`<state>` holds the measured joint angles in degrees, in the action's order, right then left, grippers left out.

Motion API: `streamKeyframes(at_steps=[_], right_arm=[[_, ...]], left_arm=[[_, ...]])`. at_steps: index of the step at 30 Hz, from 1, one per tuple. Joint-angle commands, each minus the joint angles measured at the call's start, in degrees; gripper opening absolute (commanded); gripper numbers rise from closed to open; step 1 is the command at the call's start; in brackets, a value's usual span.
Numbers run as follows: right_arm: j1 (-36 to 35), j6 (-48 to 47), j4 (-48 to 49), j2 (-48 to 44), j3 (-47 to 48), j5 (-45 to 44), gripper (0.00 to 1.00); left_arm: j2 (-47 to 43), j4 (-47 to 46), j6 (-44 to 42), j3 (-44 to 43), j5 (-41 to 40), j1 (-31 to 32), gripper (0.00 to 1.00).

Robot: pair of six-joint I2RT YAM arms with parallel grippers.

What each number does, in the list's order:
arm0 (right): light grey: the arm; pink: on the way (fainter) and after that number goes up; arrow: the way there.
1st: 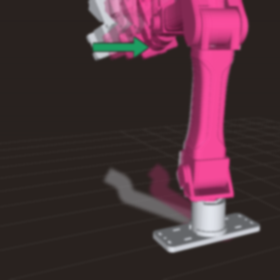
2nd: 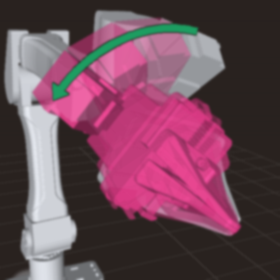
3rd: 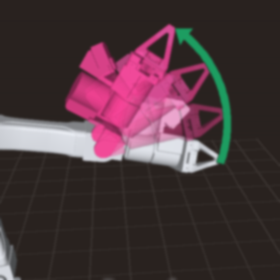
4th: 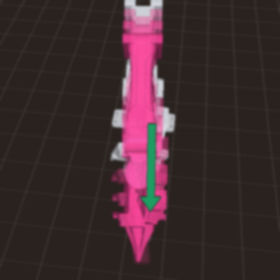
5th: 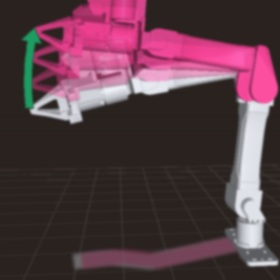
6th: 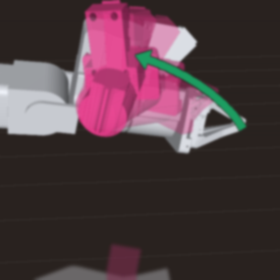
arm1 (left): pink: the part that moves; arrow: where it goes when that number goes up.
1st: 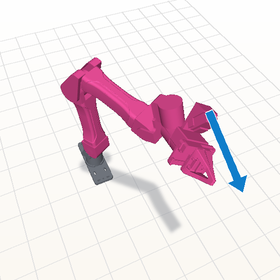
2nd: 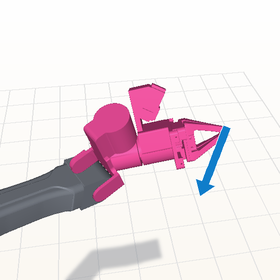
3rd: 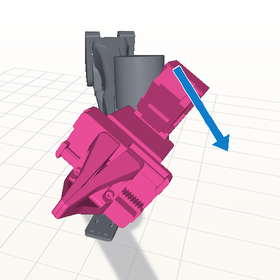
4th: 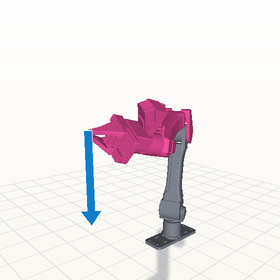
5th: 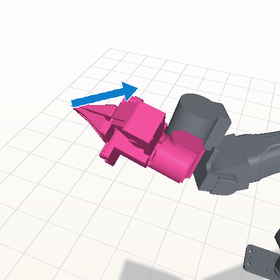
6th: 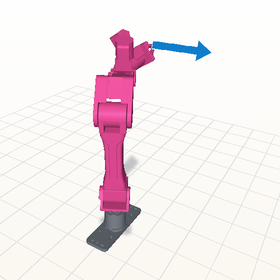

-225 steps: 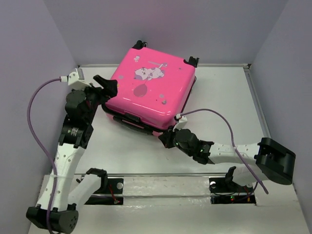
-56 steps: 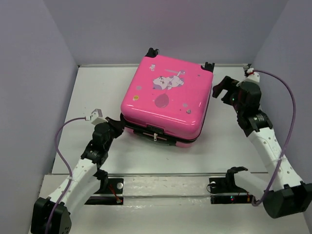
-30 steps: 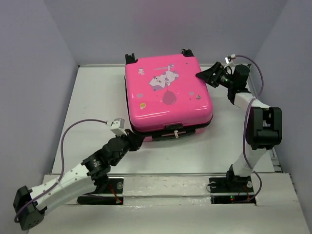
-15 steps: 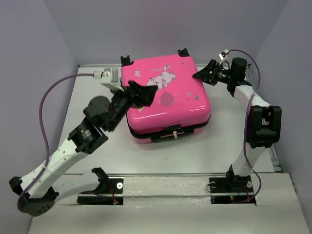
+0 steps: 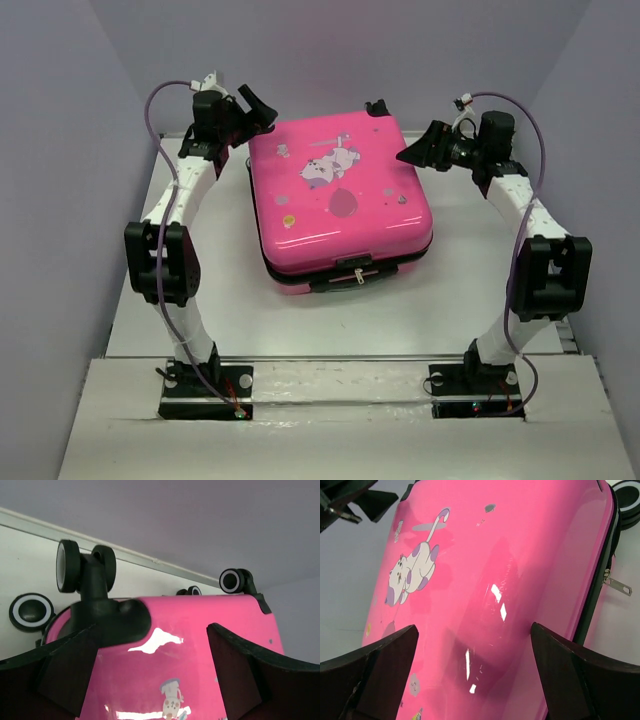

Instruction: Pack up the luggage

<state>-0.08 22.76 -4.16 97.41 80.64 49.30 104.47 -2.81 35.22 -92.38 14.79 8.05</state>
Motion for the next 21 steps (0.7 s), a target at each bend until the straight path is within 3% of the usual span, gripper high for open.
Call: streamKeyframes(at_steps=[1, 8, 16, 21], right_arm=[[-0.6, -2.1, -0.1, -3.2, -0.1, 0.1, 1.0], [-0.6, -2.3, 1.3, -5.0, -2.6, -1.4, 1.0], [-0.6, -2.1, 2.0, -4.9, -3.4, -2.3, 1.0], [-0.6, -1.0, 3.5, -4.3, -4.4, -1.1, 1.0]], left_arm=[[4.2, 1.9, 2.3, -7.8, 6.8, -2.7, 0.99], [14.5, 4.8, 2.4, -17.5, 9.3, -4.1, 0.99], [21.5, 5.8, 1.8, -21.4, 10.4, -3.7, 0.99], [23.9, 0.4, 4.6, -22.0, 14.0, -3.2, 0.99]])
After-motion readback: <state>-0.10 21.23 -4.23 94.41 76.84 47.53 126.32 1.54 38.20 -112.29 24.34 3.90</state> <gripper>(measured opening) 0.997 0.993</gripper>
